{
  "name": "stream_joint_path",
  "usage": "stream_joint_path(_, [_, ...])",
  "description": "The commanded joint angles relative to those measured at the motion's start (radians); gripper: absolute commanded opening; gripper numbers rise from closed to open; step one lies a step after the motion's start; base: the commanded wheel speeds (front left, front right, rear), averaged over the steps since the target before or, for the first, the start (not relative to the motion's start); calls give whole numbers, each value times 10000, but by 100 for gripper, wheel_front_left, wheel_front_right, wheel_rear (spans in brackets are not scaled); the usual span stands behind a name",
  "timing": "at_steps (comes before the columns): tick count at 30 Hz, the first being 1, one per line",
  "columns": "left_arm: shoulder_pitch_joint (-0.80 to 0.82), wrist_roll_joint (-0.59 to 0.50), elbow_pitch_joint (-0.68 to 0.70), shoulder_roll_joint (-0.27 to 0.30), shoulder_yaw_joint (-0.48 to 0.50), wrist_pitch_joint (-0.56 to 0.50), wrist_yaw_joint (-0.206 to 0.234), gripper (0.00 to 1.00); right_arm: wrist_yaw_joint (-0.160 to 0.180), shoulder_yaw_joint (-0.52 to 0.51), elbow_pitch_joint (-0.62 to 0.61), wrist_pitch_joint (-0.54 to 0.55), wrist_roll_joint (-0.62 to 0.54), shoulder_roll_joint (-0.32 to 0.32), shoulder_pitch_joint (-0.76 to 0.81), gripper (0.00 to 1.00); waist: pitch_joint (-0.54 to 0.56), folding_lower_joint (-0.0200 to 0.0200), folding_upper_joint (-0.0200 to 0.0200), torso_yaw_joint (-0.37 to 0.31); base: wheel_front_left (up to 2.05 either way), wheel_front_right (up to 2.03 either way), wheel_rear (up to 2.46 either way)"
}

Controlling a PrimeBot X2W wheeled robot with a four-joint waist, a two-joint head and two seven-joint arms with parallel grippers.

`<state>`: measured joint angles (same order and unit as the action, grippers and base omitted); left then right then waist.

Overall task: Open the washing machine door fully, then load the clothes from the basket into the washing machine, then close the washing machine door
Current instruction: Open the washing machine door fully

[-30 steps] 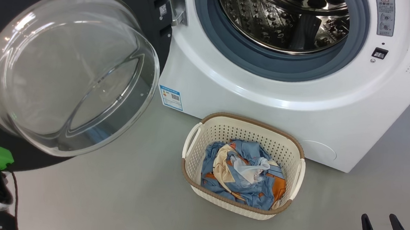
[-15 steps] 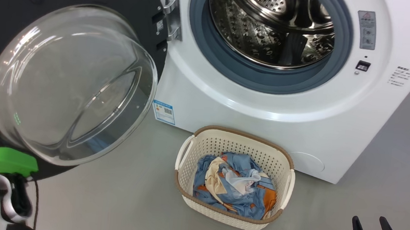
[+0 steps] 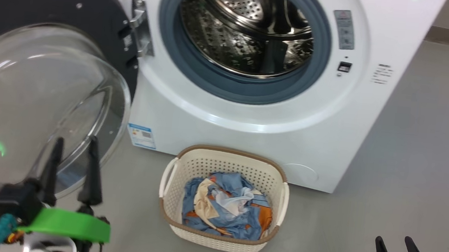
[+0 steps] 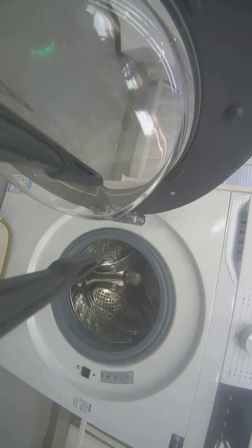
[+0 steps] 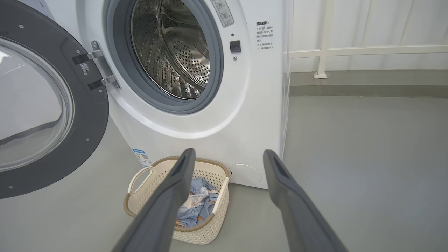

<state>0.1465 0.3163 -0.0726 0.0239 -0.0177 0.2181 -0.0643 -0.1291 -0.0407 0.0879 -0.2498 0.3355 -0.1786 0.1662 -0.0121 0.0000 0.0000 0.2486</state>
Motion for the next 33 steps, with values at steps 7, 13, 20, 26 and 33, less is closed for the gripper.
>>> stream_joint_path(7, [-862,-124,378,456,-360,124,-371,100,-16,415,-289,-120,-135,-147,-447,100,6,0,0,-1461,0,0,0])
stream_joint_path(13, [-1589,-94,335,570,-223,375,-453,100,-16,408,-360,-120,-169,-112,-480,100,-5,0,0,-2161,0,0,0])
stream_joint_path(20, [-2288,163,448,534,-24,431,-596,100,-16,351,-404,-120,-183,4,-384,100,10,0,0,-2577,0,0,0])
stream_joint_path(26, [-2971,-174,362,441,407,434,-643,100,-16,314,-418,-120,-191,137,-338,100,24,0,0,-2813,0,0,0])
stream_joint_path(33, [-3290,-370,517,304,765,435,-659,100,-16,218,-374,-120,-212,181,-233,100,77,0,0,-2839,0,0,0])
